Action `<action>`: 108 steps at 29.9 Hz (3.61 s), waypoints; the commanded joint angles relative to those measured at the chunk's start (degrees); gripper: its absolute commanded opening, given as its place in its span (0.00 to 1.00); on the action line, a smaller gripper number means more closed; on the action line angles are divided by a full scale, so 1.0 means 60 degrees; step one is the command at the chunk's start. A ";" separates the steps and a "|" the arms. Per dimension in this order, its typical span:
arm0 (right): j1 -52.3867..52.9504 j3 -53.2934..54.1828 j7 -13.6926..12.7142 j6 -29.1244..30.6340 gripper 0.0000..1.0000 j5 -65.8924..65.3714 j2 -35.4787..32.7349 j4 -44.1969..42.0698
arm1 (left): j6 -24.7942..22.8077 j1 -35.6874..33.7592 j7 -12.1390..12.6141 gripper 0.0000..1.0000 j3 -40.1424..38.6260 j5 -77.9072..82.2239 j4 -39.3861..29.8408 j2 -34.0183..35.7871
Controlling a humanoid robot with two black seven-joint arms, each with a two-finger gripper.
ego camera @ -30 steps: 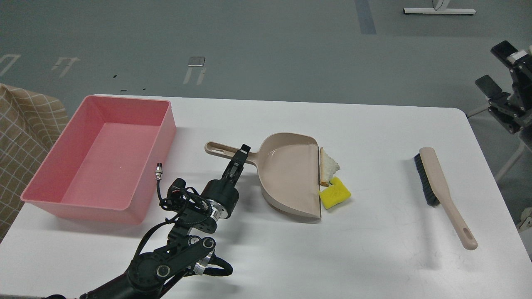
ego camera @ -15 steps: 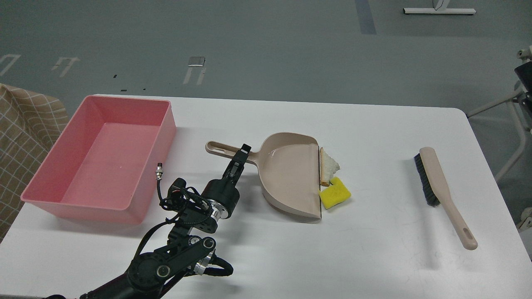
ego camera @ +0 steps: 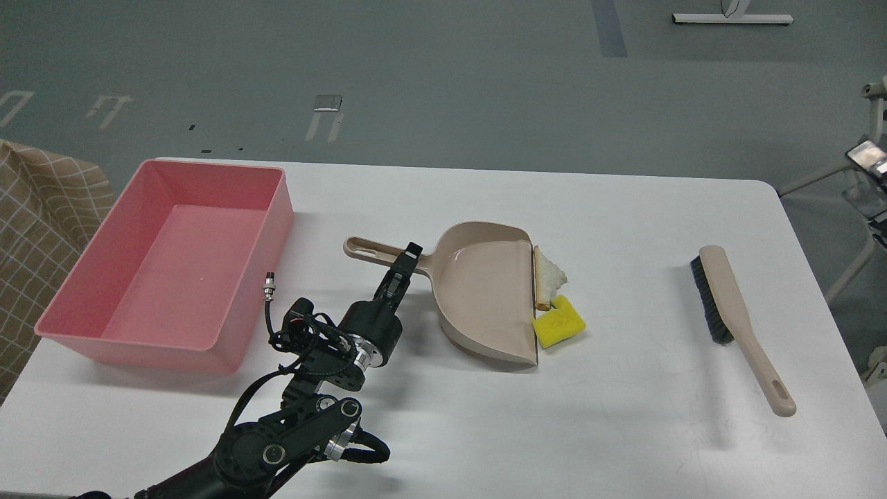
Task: Sweep and dump garbage into bin
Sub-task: 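Move the right gripper down to the beige brush handle, then grasp the brush handle with the right gripper and lift it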
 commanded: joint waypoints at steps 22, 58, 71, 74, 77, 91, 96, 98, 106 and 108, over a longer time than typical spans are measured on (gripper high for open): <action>0.0613 -0.3713 -0.0260 -0.0002 0.95 -0.5045 -0.0957 -0.0974 | 0.0000 0.0001 -0.0014 0.32 -0.0001 0.0005 -0.0020 0.0003; 0.0819 -0.4549 -0.0260 -0.0002 0.82 -0.6012 -0.0444 -0.1723 | 0.0000 -0.0014 -0.0014 0.33 -0.0001 0.0005 -0.0020 0.0017; 0.0862 -0.4696 -0.0274 -0.0002 0.65 -0.6013 -0.0385 -0.1723 | 0.0000 -0.0014 -0.0014 0.34 -0.0001 -0.0010 -0.0020 0.0047; 0.0862 -0.4696 -0.0274 -0.0002 0.59 -0.6013 -0.0385 -0.1723 | 0.0000 -0.0014 -0.0014 0.34 -0.0015 -0.0010 -0.0020 0.0061; 0.0862 -0.4696 -0.0274 -0.0002 0.56 -0.6013 -0.0371 -0.1723 | 0.0000 -0.0014 -0.0014 0.34 -0.0015 -0.0010 -0.0020 0.0076; 0.0848 -0.4711 -0.0260 -0.0002 0.41 -0.6013 -0.0371 -0.1723 | 0.0000 -0.0014 -0.0014 0.34 -0.0015 -0.0010 -0.0020 0.0061; 0.0862 -0.4725 -0.0260 -0.0002 0.34 -0.6013 -0.0400 -0.1694 | 0.0000 0.0001 -0.0014 0.34 -0.0015 -0.0010 -0.0020 0.0076; 0.0848 -0.4725 -0.0260 -0.0002 0.31 -0.6013 -0.0415 -0.1694 | 0.0000 0.0001 -0.0014 0.34 -0.0015 -0.0010 -0.0020 0.0076; 0.0862 -0.4711 -0.0260 -0.0002 0.19 -0.6013 -0.0400 -0.1694 | 0.0000 0.0001 -0.0014 0.34 -0.0015 -0.0010 -0.0020 0.0076; 0.0862 -0.4711 -0.0260 -0.0002 0.17 -0.6013 -0.0386 -0.1664 | 0.0000 0.0001 -0.0014 0.34 -0.0015 -0.0010 -0.0020 0.0061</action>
